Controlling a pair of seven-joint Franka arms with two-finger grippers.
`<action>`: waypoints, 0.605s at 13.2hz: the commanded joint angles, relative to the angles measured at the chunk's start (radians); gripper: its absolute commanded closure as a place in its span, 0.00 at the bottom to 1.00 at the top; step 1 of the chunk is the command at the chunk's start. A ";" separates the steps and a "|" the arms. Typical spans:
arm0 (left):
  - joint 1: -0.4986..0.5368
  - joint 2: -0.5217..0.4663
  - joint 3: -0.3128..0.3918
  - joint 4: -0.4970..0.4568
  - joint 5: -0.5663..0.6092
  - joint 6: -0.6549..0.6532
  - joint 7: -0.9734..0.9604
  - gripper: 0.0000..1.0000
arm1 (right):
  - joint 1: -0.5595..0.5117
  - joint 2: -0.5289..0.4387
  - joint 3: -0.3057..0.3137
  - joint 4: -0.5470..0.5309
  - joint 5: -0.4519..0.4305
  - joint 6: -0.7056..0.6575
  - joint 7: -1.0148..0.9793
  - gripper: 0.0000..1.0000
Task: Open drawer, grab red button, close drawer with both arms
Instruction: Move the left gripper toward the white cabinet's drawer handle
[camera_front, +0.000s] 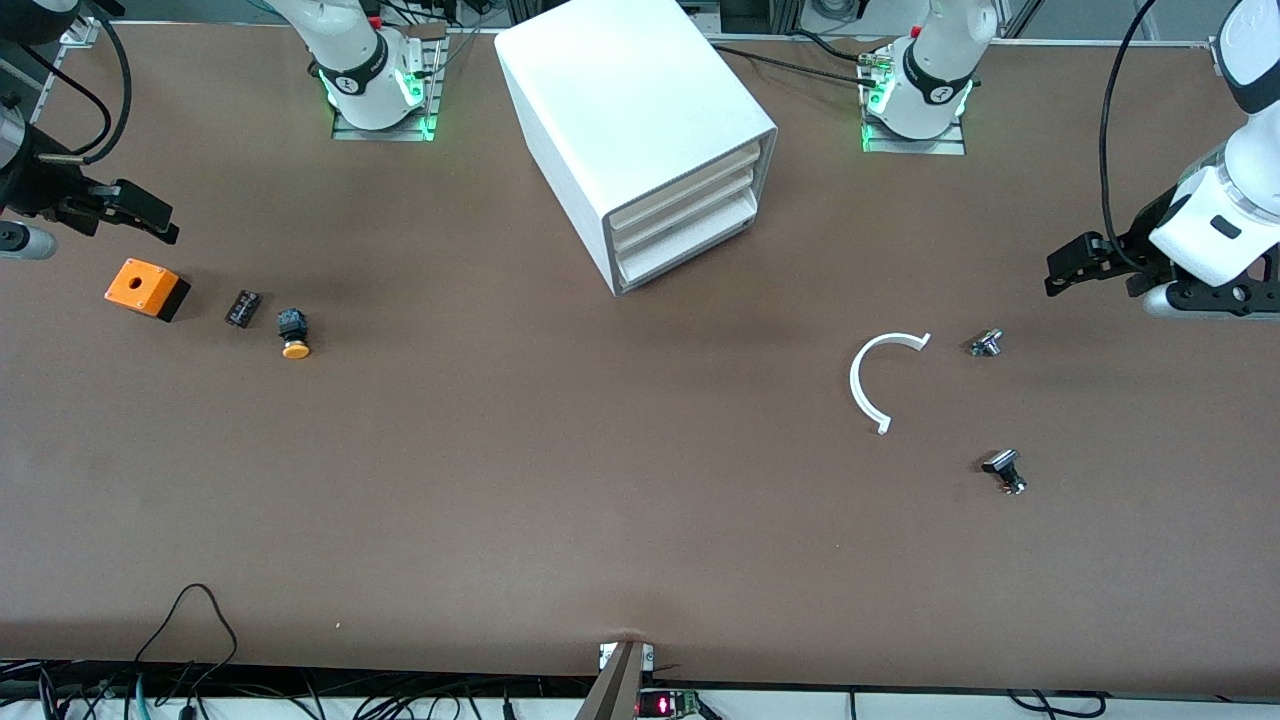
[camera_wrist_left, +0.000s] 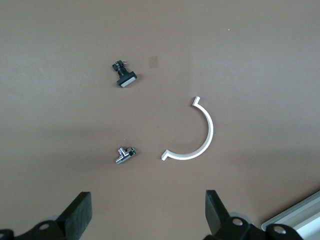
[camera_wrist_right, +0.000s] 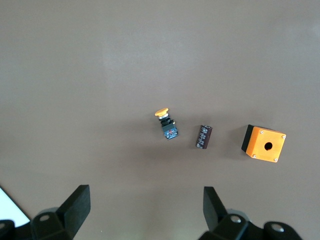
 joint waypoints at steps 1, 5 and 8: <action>0.025 0.001 -0.001 0.014 0.031 0.002 0.036 0.00 | -0.005 0.000 -0.002 0.010 0.010 0.005 -0.005 0.00; 0.030 0.017 -0.010 0.026 0.031 0.003 0.027 0.00 | -0.005 0.002 -0.002 0.024 0.008 0.001 -0.007 0.00; 0.024 0.042 -0.011 0.049 0.033 0.001 0.027 0.00 | -0.005 0.011 -0.002 0.031 0.007 0.001 -0.008 0.00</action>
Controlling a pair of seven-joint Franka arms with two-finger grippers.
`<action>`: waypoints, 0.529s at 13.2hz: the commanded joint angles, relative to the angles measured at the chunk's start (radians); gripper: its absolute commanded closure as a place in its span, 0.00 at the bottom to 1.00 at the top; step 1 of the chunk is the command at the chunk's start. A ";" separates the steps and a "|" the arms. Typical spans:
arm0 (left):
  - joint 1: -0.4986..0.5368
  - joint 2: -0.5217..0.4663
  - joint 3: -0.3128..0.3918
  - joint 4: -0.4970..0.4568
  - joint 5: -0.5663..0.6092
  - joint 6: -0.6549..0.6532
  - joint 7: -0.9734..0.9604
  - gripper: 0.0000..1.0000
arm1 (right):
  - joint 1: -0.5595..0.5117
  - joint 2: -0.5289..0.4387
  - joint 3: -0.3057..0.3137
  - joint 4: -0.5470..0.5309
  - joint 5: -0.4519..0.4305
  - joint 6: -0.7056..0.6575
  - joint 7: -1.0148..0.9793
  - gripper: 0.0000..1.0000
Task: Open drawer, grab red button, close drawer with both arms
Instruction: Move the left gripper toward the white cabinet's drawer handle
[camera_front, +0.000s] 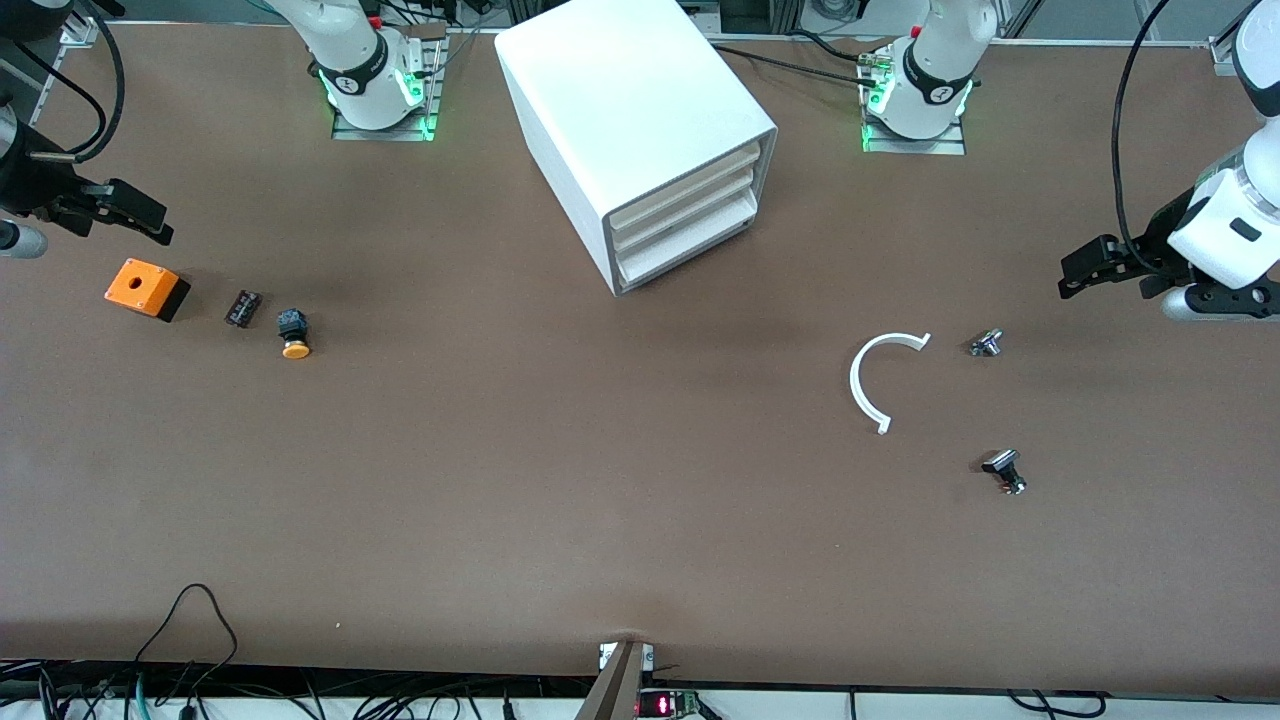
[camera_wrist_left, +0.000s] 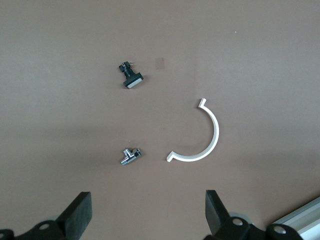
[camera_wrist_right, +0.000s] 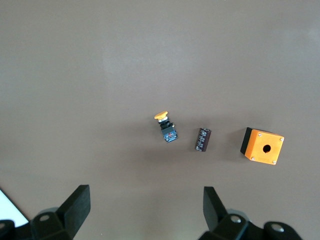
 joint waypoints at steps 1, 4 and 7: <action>-0.007 0.051 -0.013 0.054 0.030 -0.009 0.013 0.00 | -0.006 0.015 0.000 0.021 0.007 -0.005 -0.008 0.00; -0.017 0.091 -0.021 0.057 0.032 -0.004 0.035 0.00 | -0.012 0.032 -0.002 0.024 0.004 -0.009 -0.008 0.00; -0.024 0.090 -0.035 0.054 0.032 -0.007 0.048 0.00 | -0.014 0.073 -0.003 0.051 0.011 0.003 -0.008 0.00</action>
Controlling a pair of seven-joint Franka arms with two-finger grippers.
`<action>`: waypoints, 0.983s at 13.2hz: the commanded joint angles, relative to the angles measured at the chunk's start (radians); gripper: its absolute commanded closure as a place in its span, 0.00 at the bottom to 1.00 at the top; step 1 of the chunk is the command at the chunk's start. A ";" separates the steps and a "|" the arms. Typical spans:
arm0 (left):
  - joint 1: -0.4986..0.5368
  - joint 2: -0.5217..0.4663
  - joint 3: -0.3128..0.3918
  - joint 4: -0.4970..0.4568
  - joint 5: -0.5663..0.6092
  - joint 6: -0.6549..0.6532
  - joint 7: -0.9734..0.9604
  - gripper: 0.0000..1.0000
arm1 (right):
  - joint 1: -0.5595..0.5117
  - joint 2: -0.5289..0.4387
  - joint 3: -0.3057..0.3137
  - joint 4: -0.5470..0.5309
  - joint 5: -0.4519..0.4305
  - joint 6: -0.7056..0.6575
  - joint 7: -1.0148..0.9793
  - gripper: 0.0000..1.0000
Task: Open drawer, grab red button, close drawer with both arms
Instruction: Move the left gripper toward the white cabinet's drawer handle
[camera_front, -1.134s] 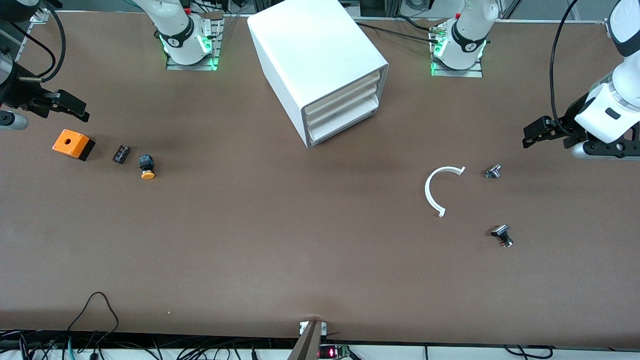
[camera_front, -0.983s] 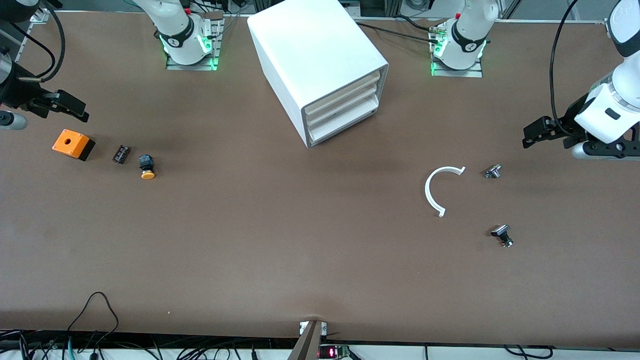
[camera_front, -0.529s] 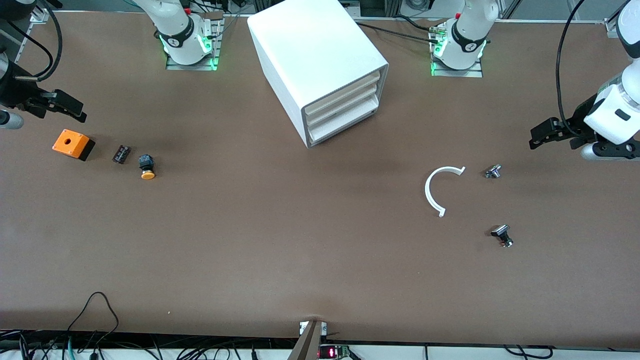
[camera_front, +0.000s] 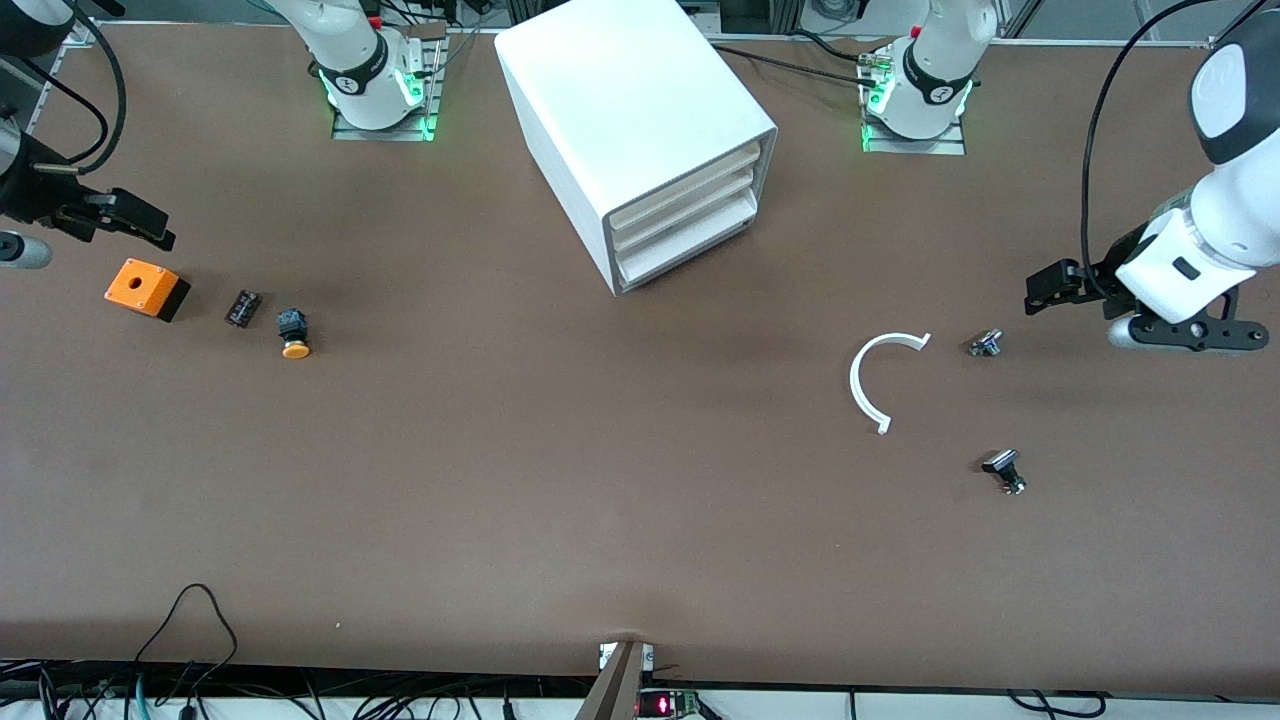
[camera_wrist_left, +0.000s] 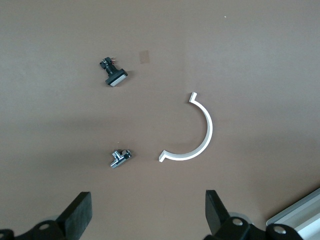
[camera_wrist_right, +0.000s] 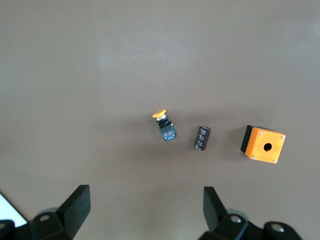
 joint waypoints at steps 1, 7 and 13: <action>-0.001 0.014 -0.012 0.031 0.032 -0.013 0.022 0.00 | -0.008 0.060 0.002 0.071 0.013 0.000 -0.008 0.00; -0.007 0.102 -0.032 0.030 -0.017 -0.006 0.012 0.00 | -0.009 0.181 0.002 0.191 0.030 0.000 -0.004 0.00; -0.013 0.133 -0.078 -0.175 -0.339 0.134 0.027 0.00 | -0.011 0.209 0.008 0.200 0.031 0.006 0.008 0.00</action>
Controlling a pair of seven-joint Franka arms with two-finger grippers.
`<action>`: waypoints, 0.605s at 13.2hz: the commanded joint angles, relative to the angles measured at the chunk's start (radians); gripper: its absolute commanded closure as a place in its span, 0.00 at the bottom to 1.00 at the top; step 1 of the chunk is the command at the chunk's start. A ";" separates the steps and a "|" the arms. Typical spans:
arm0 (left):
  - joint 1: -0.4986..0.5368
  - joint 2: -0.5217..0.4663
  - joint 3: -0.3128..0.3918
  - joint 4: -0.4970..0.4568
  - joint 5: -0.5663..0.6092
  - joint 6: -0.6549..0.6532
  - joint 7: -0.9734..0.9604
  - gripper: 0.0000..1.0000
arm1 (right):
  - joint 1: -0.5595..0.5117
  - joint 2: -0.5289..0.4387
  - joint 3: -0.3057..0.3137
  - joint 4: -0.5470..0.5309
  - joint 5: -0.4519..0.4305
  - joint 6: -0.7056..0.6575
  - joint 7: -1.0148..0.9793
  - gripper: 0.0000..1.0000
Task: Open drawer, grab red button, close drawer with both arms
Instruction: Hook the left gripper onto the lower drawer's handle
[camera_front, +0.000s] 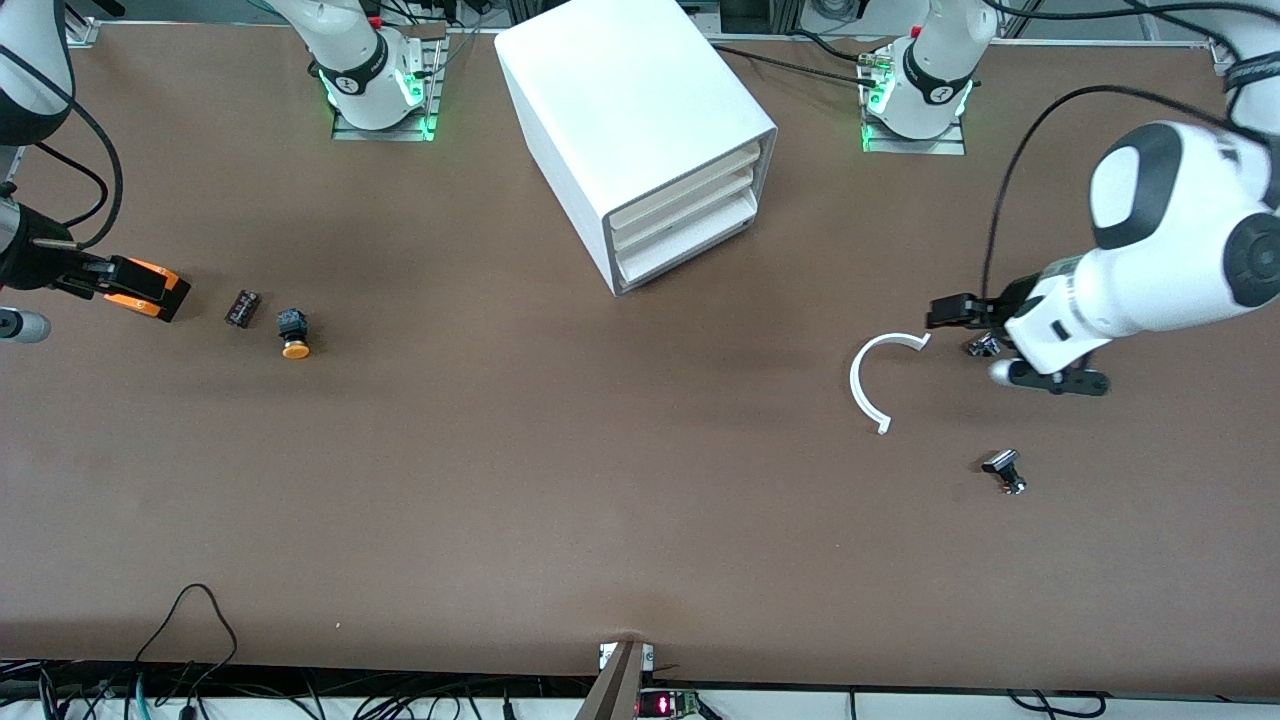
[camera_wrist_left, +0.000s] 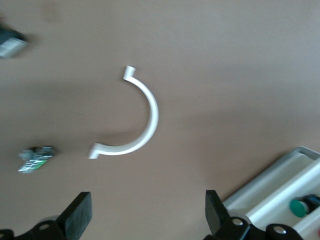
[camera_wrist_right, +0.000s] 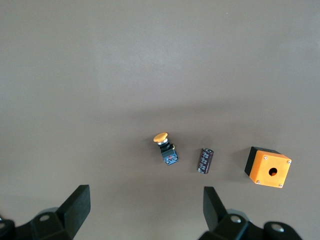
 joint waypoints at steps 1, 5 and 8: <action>0.004 -0.003 -0.018 -0.126 -0.188 0.086 0.024 0.00 | -0.006 0.030 0.008 0.047 0.022 -0.010 -0.008 0.00; -0.002 0.062 -0.056 -0.213 -0.462 0.086 0.029 0.00 | -0.009 0.025 0.003 0.050 0.019 -0.042 -0.015 0.00; -0.023 0.101 -0.101 -0.268 -0.609 0.089 0.148 0.00 | -0.003 0.027 0.005 0.050 0.009 -0.050 -0.014 0.00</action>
